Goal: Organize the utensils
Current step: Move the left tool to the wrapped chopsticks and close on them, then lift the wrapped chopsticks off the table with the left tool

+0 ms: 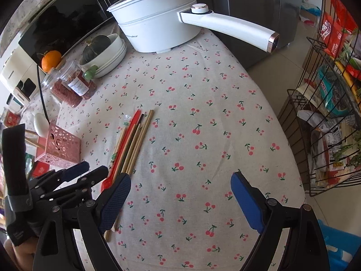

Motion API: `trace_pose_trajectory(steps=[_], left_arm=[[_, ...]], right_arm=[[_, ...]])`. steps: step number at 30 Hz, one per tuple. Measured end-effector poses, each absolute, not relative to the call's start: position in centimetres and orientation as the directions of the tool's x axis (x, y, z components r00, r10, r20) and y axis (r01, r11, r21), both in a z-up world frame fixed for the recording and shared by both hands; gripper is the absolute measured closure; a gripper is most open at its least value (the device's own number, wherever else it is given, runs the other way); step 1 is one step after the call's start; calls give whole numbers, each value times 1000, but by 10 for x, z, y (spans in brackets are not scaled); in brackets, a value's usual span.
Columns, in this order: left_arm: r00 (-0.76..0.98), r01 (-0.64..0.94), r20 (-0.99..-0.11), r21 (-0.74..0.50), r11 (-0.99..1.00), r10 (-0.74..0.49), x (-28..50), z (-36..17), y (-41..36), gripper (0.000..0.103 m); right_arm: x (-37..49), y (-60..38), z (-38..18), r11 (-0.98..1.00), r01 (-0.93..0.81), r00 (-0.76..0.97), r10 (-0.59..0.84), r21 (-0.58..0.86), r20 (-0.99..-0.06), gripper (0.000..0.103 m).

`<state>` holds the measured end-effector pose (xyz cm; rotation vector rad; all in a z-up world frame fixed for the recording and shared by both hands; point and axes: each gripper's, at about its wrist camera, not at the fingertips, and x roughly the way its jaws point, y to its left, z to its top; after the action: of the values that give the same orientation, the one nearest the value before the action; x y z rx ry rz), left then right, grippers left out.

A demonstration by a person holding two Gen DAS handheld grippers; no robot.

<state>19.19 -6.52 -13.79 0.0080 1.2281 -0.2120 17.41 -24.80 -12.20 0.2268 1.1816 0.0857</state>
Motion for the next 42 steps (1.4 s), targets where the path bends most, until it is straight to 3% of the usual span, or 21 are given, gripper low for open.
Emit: trace_pose_trajectory(steps=[9,16,20,24,42], left_arm=[[295,117,-946,-103,988,-133,220,-157,-70,80],[275,97,-955,-89,991,-112,232,-168,-71,84],[275,130,-960,-15,991,-51,231,-171,-75,84],[262,125,-964,-15,992,-48,224,-169,-71,97],[506,183,-839,-122,976,-199,126,-77,1,97]], right_arm=[[179,-258,-117,963,80,387,209,259,-898,12],[180,-261,-119,960,96,381,209,264,-901,12],[181,-259,-123,961,96,371,208,260,-905,12],[183,-255,-127,964,92,360,201,248,-911,12],[212,-203,-167,977,70,279,174,201,-944,12]])
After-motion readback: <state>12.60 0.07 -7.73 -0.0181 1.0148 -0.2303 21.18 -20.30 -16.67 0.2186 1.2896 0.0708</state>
